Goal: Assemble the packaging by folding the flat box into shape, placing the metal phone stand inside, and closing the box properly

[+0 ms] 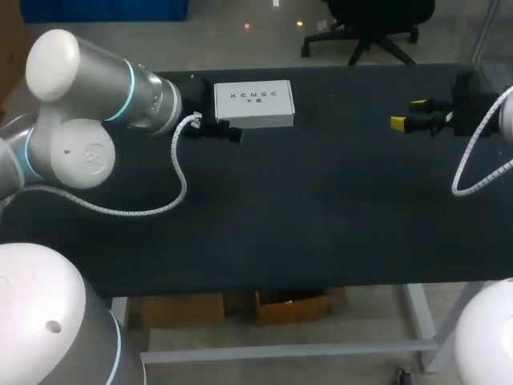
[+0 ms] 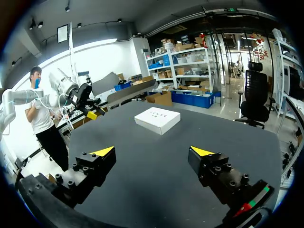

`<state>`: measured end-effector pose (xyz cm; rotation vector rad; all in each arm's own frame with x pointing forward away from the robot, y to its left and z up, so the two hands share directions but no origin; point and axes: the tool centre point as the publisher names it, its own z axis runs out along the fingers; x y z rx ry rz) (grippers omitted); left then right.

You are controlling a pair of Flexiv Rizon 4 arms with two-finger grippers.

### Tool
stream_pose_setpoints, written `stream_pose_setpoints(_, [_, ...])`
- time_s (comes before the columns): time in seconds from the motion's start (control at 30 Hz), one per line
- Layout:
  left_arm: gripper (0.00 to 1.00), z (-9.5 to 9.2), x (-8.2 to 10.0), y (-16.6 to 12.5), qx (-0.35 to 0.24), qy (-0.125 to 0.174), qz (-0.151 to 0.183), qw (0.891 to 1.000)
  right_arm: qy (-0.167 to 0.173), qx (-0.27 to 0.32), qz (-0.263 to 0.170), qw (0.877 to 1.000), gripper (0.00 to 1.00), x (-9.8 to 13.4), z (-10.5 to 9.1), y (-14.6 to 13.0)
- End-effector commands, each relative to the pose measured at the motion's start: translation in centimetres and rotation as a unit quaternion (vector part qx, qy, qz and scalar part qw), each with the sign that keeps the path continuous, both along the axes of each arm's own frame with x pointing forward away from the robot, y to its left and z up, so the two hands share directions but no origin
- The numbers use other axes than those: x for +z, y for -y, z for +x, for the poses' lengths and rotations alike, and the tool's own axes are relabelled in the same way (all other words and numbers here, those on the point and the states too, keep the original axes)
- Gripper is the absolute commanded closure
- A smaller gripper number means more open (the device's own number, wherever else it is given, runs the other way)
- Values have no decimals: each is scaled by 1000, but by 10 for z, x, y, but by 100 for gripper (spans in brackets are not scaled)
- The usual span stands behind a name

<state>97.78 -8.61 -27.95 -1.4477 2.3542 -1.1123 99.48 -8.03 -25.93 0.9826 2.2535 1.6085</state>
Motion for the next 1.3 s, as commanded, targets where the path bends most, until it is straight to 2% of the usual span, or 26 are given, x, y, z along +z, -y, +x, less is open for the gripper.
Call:
stream_pose_setpoints(0.03, [0, -2, 6, -8, -11, 5, -15, 1000, 1, 2, 2, 1000, 0, 0, 0, 1])
stream_pose_setpoints(0.23, [0, -1, 13, -12, -22, -28, -12, 999, 1, 2, 2, 1000, 0, 0, 0, 1])
stream_pose_setpoints(0.33, [0, -5, 16, -13, -34, -32, -13, 999, 1, 2, 2, 1000, 0, 0, 0, 1])
stream_pose_setpoints(0.47, [0, -16, 18, -18, -45, 0, -18, 999, 1, 2, 2, 1000, 0, 0, 0, 1])
stream_pose_setpoints(0.5, [0, -20, 17, -20, -48, 19, -16, 999, 1, 2, 2, 1000, 0, 0, 0, 1])
stream_pose_setpoints(0.57, [0, -26, 16, -22, -64, 44, -33, 996, 1, 2, 2, 1000, 0, 0, 0, 1])
stream_pose_setpoints(0.63, [0, -28, 15, -24, -69, 62, -29, 995, 1, 2, 2, 1000, 0, 0, 0, 1])
stream_pose_setpoints(0.73, [0, -28, 16, -24, -82, 56, -17, 995, 1, 2, 2, 1000, 0, 0, 0, 1])
stream_pose_setpoints(1.1, [0, -28, 16, -24, -82, 56, -17, 995, 1, 2, 2, 1000, 0, 0, 0, 1])
stream_pose_setpoints(1.17, [0, -27, 14, -19, -119, 104, -8, 987, 1, 2, 2, 1000, 0, 0, 0, 1])
stream_pose_setpoints(1.27, [0, -24, 12, -19, -127, 158, 8, 979, 1, 2, 2, 1000, 0, 0, 0, 1])
stream_pose_setpoints(1.3, [0, -24, 11, -18, -121, 162, 17, 979, 1, 2, 2, 1000, 0, 0, 0, 1])
